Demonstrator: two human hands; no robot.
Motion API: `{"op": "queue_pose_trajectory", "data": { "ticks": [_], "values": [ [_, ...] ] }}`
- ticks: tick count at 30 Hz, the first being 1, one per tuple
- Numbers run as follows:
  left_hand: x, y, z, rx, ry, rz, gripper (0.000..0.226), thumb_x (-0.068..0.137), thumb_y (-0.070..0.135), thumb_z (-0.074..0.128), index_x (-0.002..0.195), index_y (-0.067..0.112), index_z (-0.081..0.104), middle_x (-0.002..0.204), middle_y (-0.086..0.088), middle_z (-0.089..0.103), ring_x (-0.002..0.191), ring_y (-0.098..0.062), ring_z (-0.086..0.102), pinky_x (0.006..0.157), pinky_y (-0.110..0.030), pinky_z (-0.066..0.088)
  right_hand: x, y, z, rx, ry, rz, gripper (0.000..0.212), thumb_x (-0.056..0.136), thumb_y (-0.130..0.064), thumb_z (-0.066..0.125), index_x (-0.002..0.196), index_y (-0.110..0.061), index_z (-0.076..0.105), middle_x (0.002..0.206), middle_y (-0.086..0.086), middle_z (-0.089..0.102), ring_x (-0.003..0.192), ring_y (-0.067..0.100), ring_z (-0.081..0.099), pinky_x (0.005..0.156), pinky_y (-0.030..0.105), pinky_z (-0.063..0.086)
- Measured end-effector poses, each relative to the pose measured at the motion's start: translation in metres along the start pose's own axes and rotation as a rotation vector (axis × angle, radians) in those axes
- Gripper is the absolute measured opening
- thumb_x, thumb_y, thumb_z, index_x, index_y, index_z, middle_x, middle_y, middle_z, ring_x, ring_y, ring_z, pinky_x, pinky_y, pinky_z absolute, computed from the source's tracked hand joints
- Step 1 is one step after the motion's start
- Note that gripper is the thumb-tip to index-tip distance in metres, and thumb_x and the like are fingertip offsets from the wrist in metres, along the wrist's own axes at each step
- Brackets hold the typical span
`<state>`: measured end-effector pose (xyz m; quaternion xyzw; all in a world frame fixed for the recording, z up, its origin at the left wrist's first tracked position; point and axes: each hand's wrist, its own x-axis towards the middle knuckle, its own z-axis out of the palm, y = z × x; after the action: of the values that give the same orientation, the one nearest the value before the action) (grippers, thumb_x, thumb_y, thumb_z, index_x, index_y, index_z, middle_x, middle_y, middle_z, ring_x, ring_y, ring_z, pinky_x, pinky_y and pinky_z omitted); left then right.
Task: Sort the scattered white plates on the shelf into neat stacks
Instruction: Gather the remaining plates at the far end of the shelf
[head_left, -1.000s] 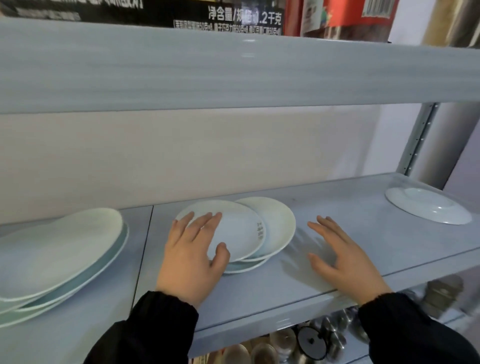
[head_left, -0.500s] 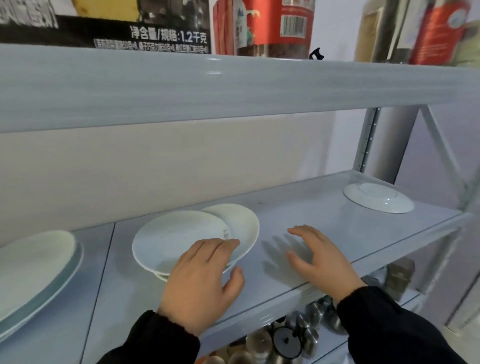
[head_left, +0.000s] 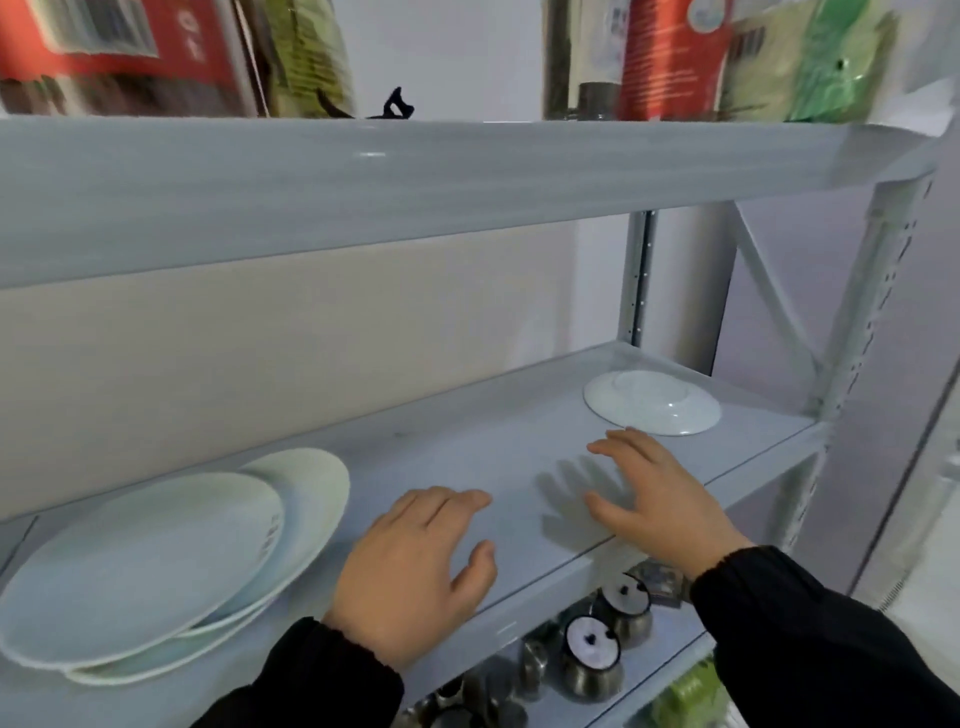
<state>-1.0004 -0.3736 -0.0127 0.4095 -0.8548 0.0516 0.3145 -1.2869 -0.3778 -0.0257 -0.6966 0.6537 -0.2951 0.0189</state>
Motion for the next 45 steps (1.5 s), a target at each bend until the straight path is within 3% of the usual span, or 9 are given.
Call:
{"op": "queue_pose_trajectory", "data": {
  "ticks": [4, 9, 14, 17, 23, 27, 32, 38, 45],
  "values": [
    [0.027, 0.003, 0.027, -0.004, -0.063, -0.064, 0.043, 0.087, 0.045, 0.046, 0.125, 0.030, 0.060, 0.111, 0.013, 0.063, 0.106, -0.009, 0.056, 0.087, -0.026, 0.048, 0.015, 0.045, -0.017, -0.006, -0.012, 0.057, 0.060, 0.087, -0.050, 0.063, 0.142, -0.032, 0.045, 0.155, -0.005, 0.032, 0.144, 0.009, 0.021, 0.110, 0.020, 0.018],
    [0.042, -0.001, 0.041, -0.130, -0.049, -0.148, 0.042, 0.086, 0.050, 0.044, 0.123, 0.035, 0.060, 0.111, 0.027, 0.057, 0.109, 0.005, 0.048, 0.092, -0.005, 0.029, 0.045, 0.096, -0.026, -0.022, -0.026, 0.135, 0.067, 0.085, -0.053, 0.062, 0.146, -0.032, 0.040, 0.160, 0.001, 0.026, 0.150, 0.018, 0.013, 0.120, 0.033, 0.018],
    [0.040, -0.016, 0.040, -0.164, 0.003, -0.192, 0.040, 0.086, 0.050, 0.045, 0.122, 0.040, 0.059, 0.110, 0.028, 0.059, 0.112, -0.001, 0.053, 0.092, -0.020, 0.041, 0.084, 0.138, -0.033, -0.099, -0.101, 0.215, 0.073, 0.084, -0.062, 0.057, 0.149, -0.038, 0.034, 0.163, 0.003, 0.019, 0.151, 0.024, 0.009, 0.121, 0.044, 0.020],
    [0.039, -0.018, 0.041, -0.141, -0.022, -0.182, 0.038, 0.087, 0.049, 0.045, 0.121, 0.041, 0.058, 0.111, 0.028, 0.058, 0.112, -0.001, 0.053, 0.089, -0.016, 0.041, 0.099, 0.149, -0.033, -0.172, -0.198, 0.190, 0.073, 0.082, -0.066, 0.057, 0.148, -0.042, 0.035, 0.163, 0.001, 0.019, 0.152, 0.026, 0.007, 0.121, 0.044, 0.017],
    [0.039, -0.018, 0.039, -0.101, -0.051, -0.178, 0.038, 0.087, 0.048, 0.045, 0.121, 0.037, 0.058, 0.111, 0.027, 0.059, 0.111, 0.000, 0.052, 0.087, -0.004, 0.032, 0.107, 0.159, -0.059, -0.199, -0.314, 0.160, 0.051, 0.084, -0.050, 0.067, 0.133, -0.040, 0.053, 0.161, -0.007, 0.026, 0.150, 0.016, 0.015, 0.119, 0.036, 0.011],
    [0.040, -0.017, 0.038, -0.086, -0.048, -0.147, 0.040, 0.086, 0.048, 0.046, 0.122, 0.035, 0.058, 0.111, 0.026, 0.058, 0.110, -0.003, 0.053, 0.090, -0.018, 0.038, 0.093, 0.173, -0.087, -0.091, -0.344, 0.188, 0.020, 0.083, -0.039, 0.073, 0.100, -0.044, 0.063, 0.156, -0.016, 0.034, 0.149, 0.014, 0.018, 0.120, 0.037, 0.018],
    [0.040, -0.012, 0.037, -0.081, -0.052, -0.144, 0.040, 0.086, 0.050, 0.044, 0.121, 0.038, 0.058, 0.111, 0.030, 0.056, 0.111, 0.000, 0.051, 0.088, -0.017, 0.036, 0.067, 0.166, -0.090, -0.055, -0.315, 0.172, 0.025, 0.083, -0.041, 0.072, 0.106, -0.042, 0.063, 0.149, -0.020, 0.042, 0.138, 0.013, 0.037, 0.113, 0.031, 0.025],
    [0.037, -0.009, 0.036, -0.093, -0.079, -0.144, 0.038, 0.086, 0.052, 0.044, 0.120, 0.041, 0.057, 0.110, 0.030, 0.057, 0.108, -0.001, 0.052, 0.088, -0.008, 0.032, 0.064, 0.134, -0.065, -0.043, -0.315, 0.045, 0.022, 0.077, -0.050, 0.072, 0.090, -0.040, 0.058, 0.150, -0.022, 0.040, 0.135, 0.012, 0.040, 0.111, 0.033, 0.030],
    [0.039, -0.006, 0.036, -0.076, -0.006, -0.130, 0.040, 0.087, 0.045, 0.045, 0.119, 0.028, 0.062, 0.108, 0.020, 0.060, 0.106, 0.000, 0.050, 0.092, -0.003, 0.026, 0.049, 0.081, -0.032, 0.054, -0.379, -0.085, 0.033, 0.076, -0.054, 0.072, 0.095, -0.033, 0.055, 0.152, -0.023, 0.037, 0.136, 0.011, 0.039, 0.109, 0.031, 0.033]
  ]
}}
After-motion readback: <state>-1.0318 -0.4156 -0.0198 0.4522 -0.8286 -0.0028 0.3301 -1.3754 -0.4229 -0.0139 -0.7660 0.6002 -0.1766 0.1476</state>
